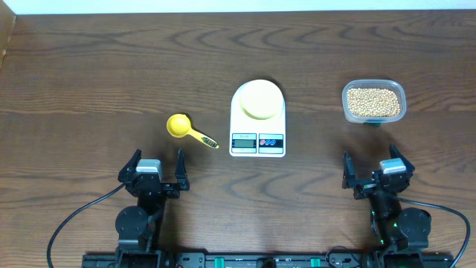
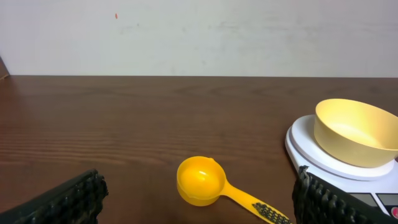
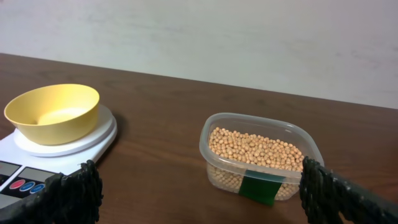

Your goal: Scoop item into bowl and weigh 50g on scale

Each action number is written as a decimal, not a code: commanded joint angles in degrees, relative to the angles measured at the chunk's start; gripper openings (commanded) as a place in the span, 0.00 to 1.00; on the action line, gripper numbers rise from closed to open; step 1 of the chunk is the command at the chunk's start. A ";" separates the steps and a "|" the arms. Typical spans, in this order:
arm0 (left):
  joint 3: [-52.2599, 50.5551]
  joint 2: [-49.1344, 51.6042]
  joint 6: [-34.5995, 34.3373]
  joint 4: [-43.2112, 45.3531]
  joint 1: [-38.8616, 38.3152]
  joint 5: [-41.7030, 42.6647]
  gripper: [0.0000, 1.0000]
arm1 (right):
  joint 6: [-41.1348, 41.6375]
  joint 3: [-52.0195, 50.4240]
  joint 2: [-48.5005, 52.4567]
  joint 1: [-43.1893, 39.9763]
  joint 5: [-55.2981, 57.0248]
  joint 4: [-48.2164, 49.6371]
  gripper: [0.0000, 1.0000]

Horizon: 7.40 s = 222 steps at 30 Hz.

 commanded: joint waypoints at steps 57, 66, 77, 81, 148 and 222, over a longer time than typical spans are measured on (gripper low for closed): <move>28.87 20.11 -4.42 -26.16 0.26 -2.01 0.98 | 0.68 -0.09 -0.28 0.26 0.22 -0.26 0.99; 37.83 26.51 -10.67 -32.92 0.24 -1.97 0.98 | 0.68 -0.09 -0.28 0.26 0.22 -0.26 0.99; 52.35 32.81 -10.60 -44.76 0.26 3.08 0.98 | 0.68 -0.09 -0.28 0.26 0.22 -0.26 0.99; 53.44 32.87 -10.56 -44.52 0.24 6.84 0.98 | 0.68 -0.09 -0.28 0.26 0.22 -0.26 0.99; 69.53 51.76 -26.03 -59.43 0.26 1.22 0.90 | 0.68 -0.09 -0.28 0.26 0.22 -0.26 0.99; 69.66 104.43 -46.62 -43.30 0.24 -9.31 0.59 | 0.68 -0.09 -0.28 0.26 0.22 -0.26 0.99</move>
